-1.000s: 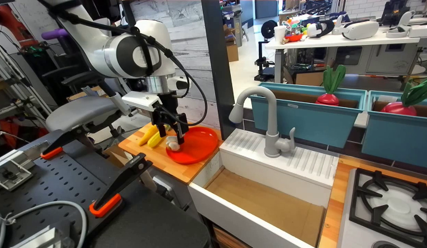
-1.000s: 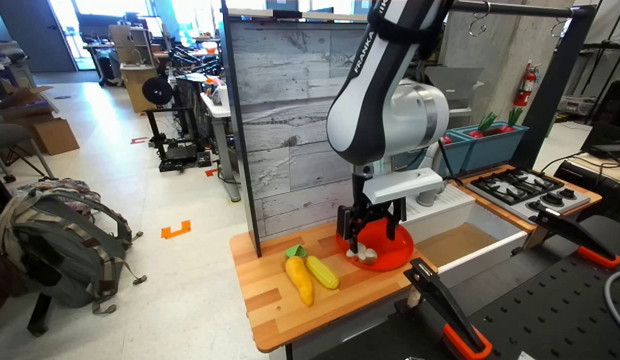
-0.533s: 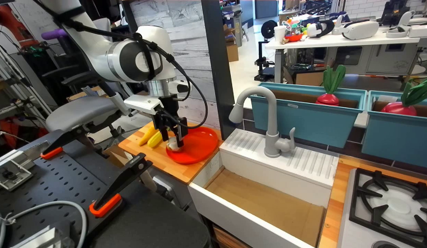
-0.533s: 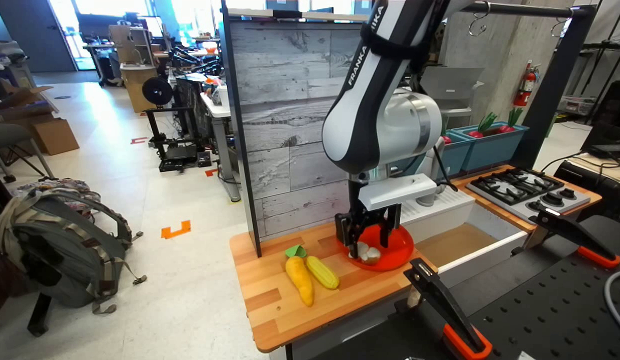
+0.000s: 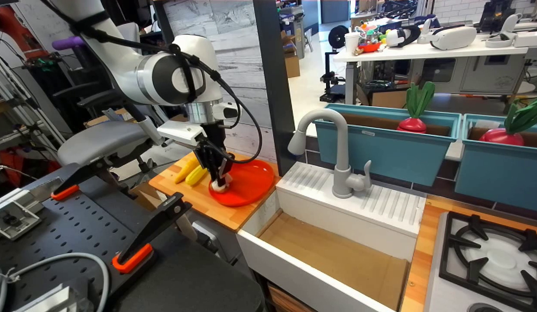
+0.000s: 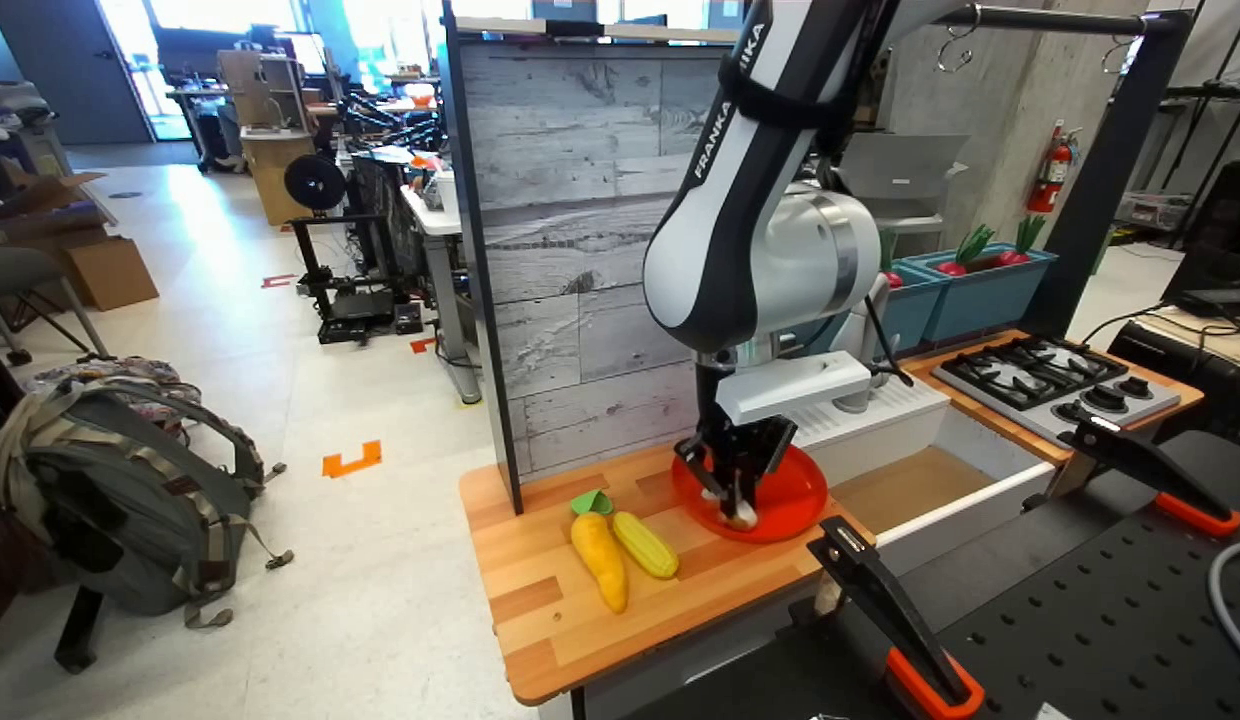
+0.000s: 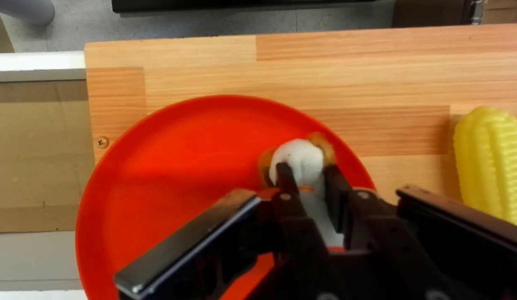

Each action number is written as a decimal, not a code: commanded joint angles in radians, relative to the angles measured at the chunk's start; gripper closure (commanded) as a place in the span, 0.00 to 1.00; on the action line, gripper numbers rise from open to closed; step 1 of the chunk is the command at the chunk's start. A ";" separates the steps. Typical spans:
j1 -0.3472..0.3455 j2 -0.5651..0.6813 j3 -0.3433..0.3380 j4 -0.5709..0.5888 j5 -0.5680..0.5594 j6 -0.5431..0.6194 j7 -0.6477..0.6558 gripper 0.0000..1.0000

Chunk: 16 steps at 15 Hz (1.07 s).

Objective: Remove the object in the plate and put it on the table

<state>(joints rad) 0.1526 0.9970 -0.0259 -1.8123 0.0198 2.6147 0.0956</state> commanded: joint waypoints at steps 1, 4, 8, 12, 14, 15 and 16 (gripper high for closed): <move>-0.007 -0.011 0.007 0.006 -0.017 -0.014 -0.001 0.99; -0.002 -0.048 0.008 -0.028 -0.019 0.008 -0.002 1.00; 0.000 -0.101 0.030 -0.057 -0.013 0.036 -0.006 0.97; -0.001 -0.105 0.071 -0.028 -0.005 0.069 -0.019 0.97; -0.003 -0.084 0.092 0.002 -0.002 0.077 -0.028 0.97; -0.005 -0.071 0.102 0.022 0.001 0.072 -0.034 0.97; -0.008 -0.059 0.111 0.040 0.003 0.065 -0.040 0.97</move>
<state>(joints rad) 0.1551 0.9094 0.0585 -1.8164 0.0200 2.6728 0.0815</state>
